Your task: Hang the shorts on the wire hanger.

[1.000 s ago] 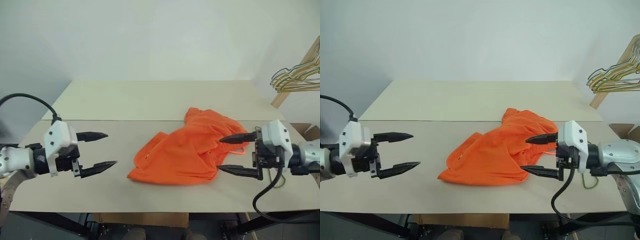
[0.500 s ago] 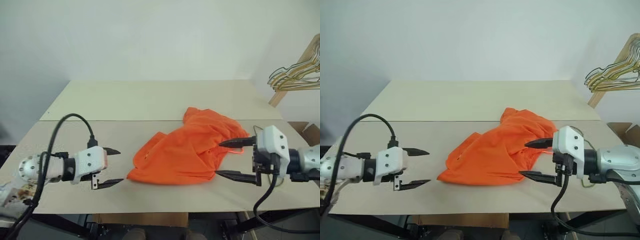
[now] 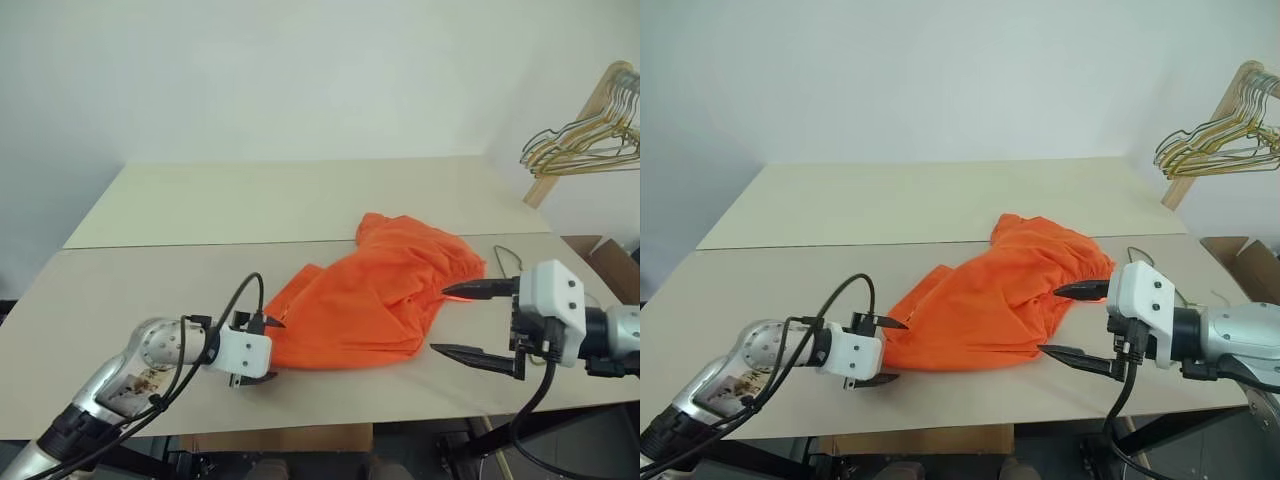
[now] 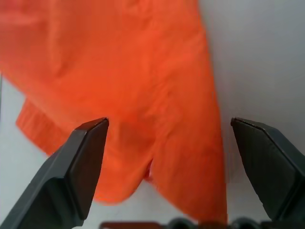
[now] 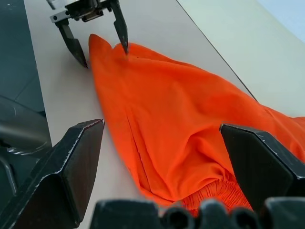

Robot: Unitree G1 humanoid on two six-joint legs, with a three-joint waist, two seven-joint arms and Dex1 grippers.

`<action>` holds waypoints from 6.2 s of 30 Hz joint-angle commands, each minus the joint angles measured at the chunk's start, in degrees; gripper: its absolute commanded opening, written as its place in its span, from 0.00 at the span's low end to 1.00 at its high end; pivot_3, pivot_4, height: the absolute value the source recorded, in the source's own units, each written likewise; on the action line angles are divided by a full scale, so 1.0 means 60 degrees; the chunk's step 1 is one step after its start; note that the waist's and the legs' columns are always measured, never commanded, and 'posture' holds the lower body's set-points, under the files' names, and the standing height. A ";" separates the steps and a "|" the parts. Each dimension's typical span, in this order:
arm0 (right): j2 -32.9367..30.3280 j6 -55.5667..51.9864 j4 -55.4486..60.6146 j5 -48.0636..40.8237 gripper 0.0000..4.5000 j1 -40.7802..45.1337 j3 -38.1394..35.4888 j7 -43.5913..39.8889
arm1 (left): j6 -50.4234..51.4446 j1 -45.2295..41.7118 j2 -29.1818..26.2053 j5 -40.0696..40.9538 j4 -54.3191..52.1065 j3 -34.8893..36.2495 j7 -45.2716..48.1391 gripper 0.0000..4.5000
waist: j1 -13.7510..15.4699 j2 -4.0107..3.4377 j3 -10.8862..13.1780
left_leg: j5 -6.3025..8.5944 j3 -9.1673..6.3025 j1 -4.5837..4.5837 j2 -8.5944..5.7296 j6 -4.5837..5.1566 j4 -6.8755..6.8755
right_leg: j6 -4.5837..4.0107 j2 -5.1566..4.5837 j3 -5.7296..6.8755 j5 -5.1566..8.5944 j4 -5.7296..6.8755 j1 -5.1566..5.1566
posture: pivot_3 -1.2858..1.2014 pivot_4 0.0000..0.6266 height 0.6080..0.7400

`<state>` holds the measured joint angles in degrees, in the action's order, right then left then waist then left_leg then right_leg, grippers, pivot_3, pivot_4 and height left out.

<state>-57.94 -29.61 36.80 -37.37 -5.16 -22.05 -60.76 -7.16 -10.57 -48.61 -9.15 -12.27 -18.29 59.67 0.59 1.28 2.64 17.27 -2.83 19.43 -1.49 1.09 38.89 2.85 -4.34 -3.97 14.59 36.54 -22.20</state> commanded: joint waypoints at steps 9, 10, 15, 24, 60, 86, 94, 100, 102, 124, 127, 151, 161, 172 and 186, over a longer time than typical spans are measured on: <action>0.0075 -0.0054 0.0415 -0.0119 1.00 -0.0084 -0.0409 0.0174 | -0.0861 -0.1210 0.0785 -0.1493 0.1449 -0.0549 -0.0722 0.78 | -0.0138 -0.0011 -0.0037 | 0.0000 0.0001 -0.0012 -0.0005 0.0000 0.0006 | 0.0004 0.0000 -0.0003 0.0000 0.0011 0.0012 | 0.49 0.00 1.00; 0.0054 -0.0015 0.0378 -0.0017 1.00 -0.0080 -0.0343 0.0188 | -0.0893 -0.1296 0.0878 -0.1548 0.1557 -0.0573 -0.0772 0.73 | -0.0139 -0.0011 -0.0038 | 0.0000 0.0001 -0.0012 -0.0005 0.0000 0.0006 | 0.0004 0.0001 -0.0003 0.0000 0.0009 0.0012 | 0.49 0.00 1.00; 0.0013 0.0152 0.0394 0.0411 1.00 -0.0101 -0.0024 0.0245 | -0.0855 -0.1512 0.1176 -0.1608 0.1826 -0.0478 -0.0937 0.37 | -0.0219 -0.0010 -0.0039 | 0.0000 -0.0001 -0.0007 -0.0003 0.0000 0.0005 | 0.0004 0.0002 -0.0003 0.0000 0.0012 0.0006 | 0.49 0.00 1.00; 0.0394 0.0695 0.0243 0.2537 1.00 -0.0511 0.1677 0.1206 | -0.0184 -0.3026 0.1599 -0.0541 0.2366 0.0101 -0.0559 0.00 | -0.0228 -0.0002 -0.0043 | 0.0000 -0.0002 -0.0002 -0.0011 0.0000 0.0013 | 0.0006 0.0002 -0.0002 0.0000 0.0016 0.0003 | 0.48 0.00 1.00; 0.3098 0.4762 -0.4896 1.0163 0.33 0.2931 0.6828 0.4638 | 0.3391 -0.4746 0.1989 0.1132 0.2289 0.1684 -0.1338 0.00 | -0.0521 0.0011 -0.0056 | -0.0007 -0.0025 0.0000 -0.0069 -0.0011 0.0022 | 0.0007 -0.0005 -0.0009 0.0001 0.0038 -0.0020 | 0.50 0.00 1.00; 0.0222 0.8642 -0.3424 0.7187 0.01 -0.0520 0.3416 0.3177 | 0.3028 0.1335 -0.1540 0.2528 -0.1248 0.3352 0.0499 0.00 | -0.0508 0.0006 -0.0056 | -0.0003 -0.0007 -0.0009 -0.0013 -0.0007 0.0011 | 0.0005 -0.0009 -0.0016 0.0002 0.0035 -0.0006 | 0.49 0.00 1.00; 0.0698 0.6920 -0.3888 0.5608 0.01 0.2309 0.4133 0.1825 | 0.2447 -0.1207 -0.0684 0.1525 0.0655 0.2272 -0.0225 0.00 | -0.0491 0.0009 -0.0067 | -0.0004 -0.0001 -0.0048 0.0000 -0.0007 0.0019 | -0.0008 0.0022 -0.0004 -0.0005 0.0040 0.0036 | 0.50 0.00 1.00; 0.3114 0.3873 -0.7890 0.7272 0.01 0.8508 0.5133 0.3276 | 0.1108 -0.7471 0.1403 -0.0256 0.7392 0.1458 -0.2845 0.00 | -0.0533 0.0052 -0.0089 | -0.0034 -0.0025 -0.0008 -0.0033 -0.0055 0.0034 | -0.0022 0.0046 0.0006 -0.0033 0.0023 -0.0010 | 0.50 0.00 1.00; 0.3732 0.3546 -0.9868 0.8026 0.01 1.0284 0.5263 0.4608 | 0.0471 -0.9412 0.1913 -0.0902 0.9818 0.1229 -0.4397 0.00 | -0.0563 0.0056 -0.0094 | -0.0053 -0.0033 0.0037 -0.0044 -0.0089 0.0020 | -0.0022 0.0028 0.0007 -0.0032 0.0058 -0.0078 | 0.51 0.00 1.00; 0.3086 1.2591 -1.5386 0.8623 0.01 1.0543 0.5509 0.7135 | -0.4706 -0.9626 0.2856 -0.0146 0.9887 0.1440 -0.7059 0.00 | -0.0892 0.0025 -0.0128 | -0.0080 -0.0013 0.0179 -0.0260 -0.0022 -0.0003 | 0.0070 -0.0175 0.0003 -0.0064 0.0152 -0.0302 | 0.51 0.00 1.00; 0.2693 1.3629 -1.4620 0.8203 0.01 0.9059 0.5833 0.5510 | -0.2847 -0.5671 0.1329 0.2154 0.5272 0.1347 -0.3885 0.00 | -0.1332 -0.0008 -0.0147 | -0.0127 -0.0020 0.0246 -0.0215 -0.0104 0.0016 | 0.0069 -0.0163 -0.0026 -0.0064 0.0188 -0.0381 | 0.50 0.00 1.00; 0.1685 1.6035 -1.2912 1.0073 0.01 0.6213 0.6549 0.3909 | 0.2071 0.2840 -0.3821 0.4482 -0.2980 0.3086 0.2004 0.00 | -0.1125 -0.0104 -0.0120 | 0.0043 -0.0028 -0.0174 -0.0126 0.0065 0.0001 | 0.0029 -0.0085 -0.0021 -0.0004 0.0057 0.0065 | 0.50 0.00 1.00; 0.0381 1.6524 -1.1289 1.0059 0.56 0.4948 0.6450 0.4709 | 0.1875 0.3539 -0.3075 0.4001 -0.3063 0.3103 0.1814 0.49 | -0.1121 -0.0108 -0.0128 | 0.0044 -0.0003 -0.0170 -0.0112 0.0063 -0.0006 | 0.0020 -0.0067 -0.0049 -0.0006 0.0067 0.0045 | 0.49 0.00 1.00; -0.2900 1.2308 -0.6962 0.4561 0.72 0.0063 0.4594 0.3896 | 0.1902 0.0710 -0.2328 0.5479 -0.0200 0.4163 0.2620 0.57 | -0.0829 -0.0112 -0.0135 | 0.0054 -0.0004 -0.0184 -0.0108 0.0081 0.0001 | 0.0021 -0.0067 -0.0027 -0.0004 0.0036 0.0089 | 0.50 0.00 1.00; -0.1244 -0.5036 -0.4052 -0.0848 0.72 0.2446 0.2334 0.8185 | 0.7274 -0.3276 0.0707 0.9818 -0.1719 0.3670 -0.0533 0.57 | -0.0511 -0.0075 -0.0143 | 0.0081 -0.0016 -0.0184 -0.0080 0.0078 0.0032 | 0.0036 -0.0026 -0.0021 -0.0037 -0.0046 0.0139 | 0.48 0.03 1.00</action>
<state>-66.25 -51.75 14.12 -41.72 7.25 -9.02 -14.01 35.98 -28.74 -44.63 49.59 -22.04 3.70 56.95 -2.47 0.83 1.78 17.76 -2.93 18.40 -1.96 1.56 39.06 3.06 -4.48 -4.08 14.35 36.18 -21.41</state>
